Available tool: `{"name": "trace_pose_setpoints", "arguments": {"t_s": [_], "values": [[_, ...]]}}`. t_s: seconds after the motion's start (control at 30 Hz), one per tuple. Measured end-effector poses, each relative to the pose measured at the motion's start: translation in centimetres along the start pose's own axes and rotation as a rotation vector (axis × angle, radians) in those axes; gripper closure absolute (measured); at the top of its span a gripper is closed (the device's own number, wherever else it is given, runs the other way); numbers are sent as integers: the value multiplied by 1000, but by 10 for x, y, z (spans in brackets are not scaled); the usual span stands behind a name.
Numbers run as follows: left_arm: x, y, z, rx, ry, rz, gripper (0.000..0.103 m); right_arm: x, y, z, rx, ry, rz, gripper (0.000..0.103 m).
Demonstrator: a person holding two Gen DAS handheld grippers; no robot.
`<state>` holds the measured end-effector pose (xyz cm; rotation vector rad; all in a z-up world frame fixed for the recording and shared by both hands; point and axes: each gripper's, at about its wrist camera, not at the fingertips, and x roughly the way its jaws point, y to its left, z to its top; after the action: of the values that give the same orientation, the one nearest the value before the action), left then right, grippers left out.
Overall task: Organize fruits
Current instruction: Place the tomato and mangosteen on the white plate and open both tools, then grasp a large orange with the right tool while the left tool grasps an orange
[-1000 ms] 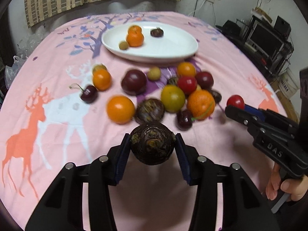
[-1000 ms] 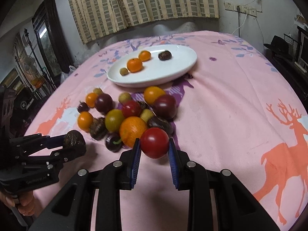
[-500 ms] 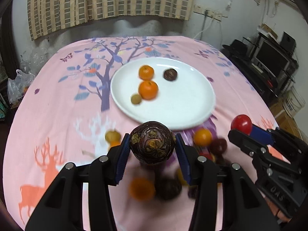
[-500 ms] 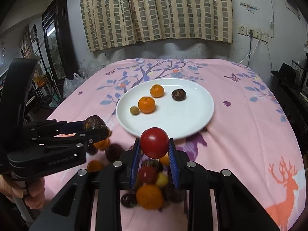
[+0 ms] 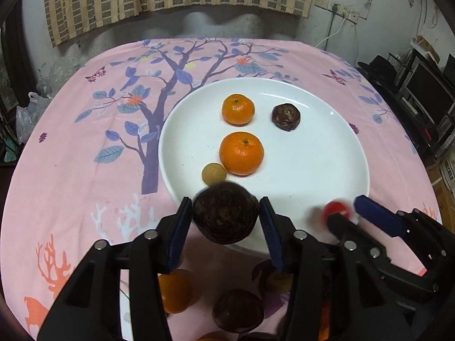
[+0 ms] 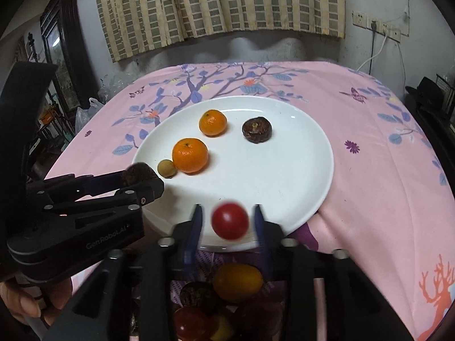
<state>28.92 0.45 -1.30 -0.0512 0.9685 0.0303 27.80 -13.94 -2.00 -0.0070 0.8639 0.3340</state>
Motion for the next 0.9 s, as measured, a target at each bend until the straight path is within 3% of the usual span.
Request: {"name": "trace_pose_setpoints", "arguments": {"t_s": [0.03, 0.1, 0.37, 0.63, 0.9], "values": [[-1, 1, 0, -8, -4, 20, 32, -1, -3, -1, 14, -2, -5, 48], [-10, 8, -3, -24, -34, 18, 23, -6, -11, -6, 59, -10, 7, 41], [-45, 35, -36, -55, -87, 16, 18, -41, -19, -39, 63, -15, -6, 37], [-69, 63, -98, -87, -87, 44, 15, -75, -11, -85, 56, -9, -17, 35], [-80, 80, -145, -120, -88, 16, 12, -85, 12, -134, 3, 73, -29, 34]]}}
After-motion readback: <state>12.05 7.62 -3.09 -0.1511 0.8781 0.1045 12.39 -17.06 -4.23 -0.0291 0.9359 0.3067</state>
